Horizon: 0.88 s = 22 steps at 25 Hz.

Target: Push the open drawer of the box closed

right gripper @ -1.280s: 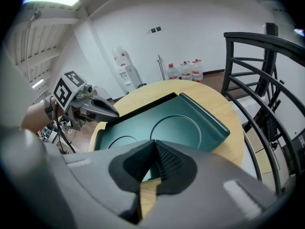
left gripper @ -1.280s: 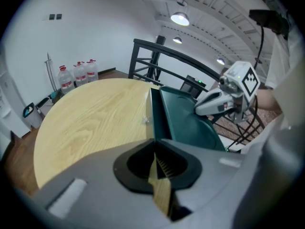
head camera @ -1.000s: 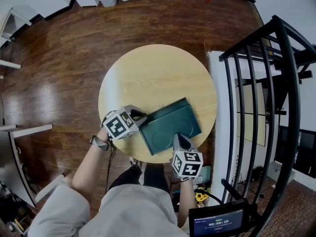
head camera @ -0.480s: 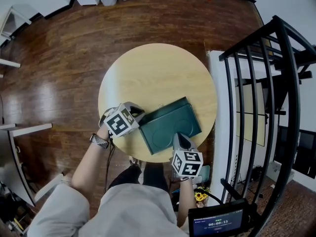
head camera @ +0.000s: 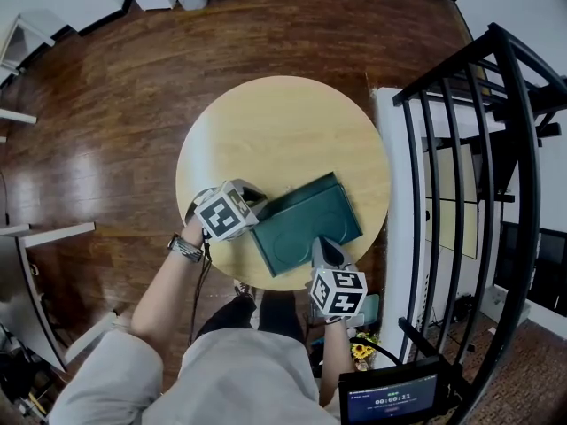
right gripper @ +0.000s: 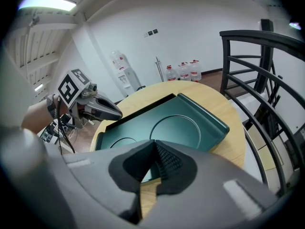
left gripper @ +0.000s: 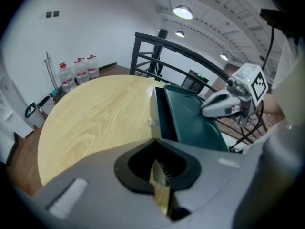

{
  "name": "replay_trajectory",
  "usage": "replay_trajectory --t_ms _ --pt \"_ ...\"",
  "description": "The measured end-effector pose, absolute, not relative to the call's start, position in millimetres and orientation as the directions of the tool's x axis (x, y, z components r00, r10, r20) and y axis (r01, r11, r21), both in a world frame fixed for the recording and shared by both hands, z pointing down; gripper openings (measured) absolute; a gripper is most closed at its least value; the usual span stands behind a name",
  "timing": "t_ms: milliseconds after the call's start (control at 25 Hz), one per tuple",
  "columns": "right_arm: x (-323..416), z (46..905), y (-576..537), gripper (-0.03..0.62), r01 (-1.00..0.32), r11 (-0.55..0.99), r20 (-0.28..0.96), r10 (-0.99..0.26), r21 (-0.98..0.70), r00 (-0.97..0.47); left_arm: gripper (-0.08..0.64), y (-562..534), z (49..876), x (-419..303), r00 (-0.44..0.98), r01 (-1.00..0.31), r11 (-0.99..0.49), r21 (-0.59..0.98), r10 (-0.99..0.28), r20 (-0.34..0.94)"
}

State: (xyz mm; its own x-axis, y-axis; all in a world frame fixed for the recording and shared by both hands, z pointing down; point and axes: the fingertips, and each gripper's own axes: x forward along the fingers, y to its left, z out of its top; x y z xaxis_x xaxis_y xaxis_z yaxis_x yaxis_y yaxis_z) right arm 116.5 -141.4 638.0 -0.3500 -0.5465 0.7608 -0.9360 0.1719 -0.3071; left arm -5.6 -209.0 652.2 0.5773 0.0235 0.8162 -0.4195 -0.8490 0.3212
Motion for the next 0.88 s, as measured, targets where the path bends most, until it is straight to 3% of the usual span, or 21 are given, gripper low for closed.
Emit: replay_trajectory --t_ms 520,880 --pt "117.2 637.0 -141.2 0.003 -0.938 0.163 0.756 -0.557 -0.306 -0.344 0.006 -190.8 663.6 10.5 0.562 -0.358 -0.857 0.37 0.118 0.819" --pt "117.8 637.3 -142.3 0.003 -0.94 0.159 0.76 -0.556 -0.301 -0.337 0.008 -194.3 665.3 13.3 0.588 -0.355 -0.861 0.364 0.097 0.803"
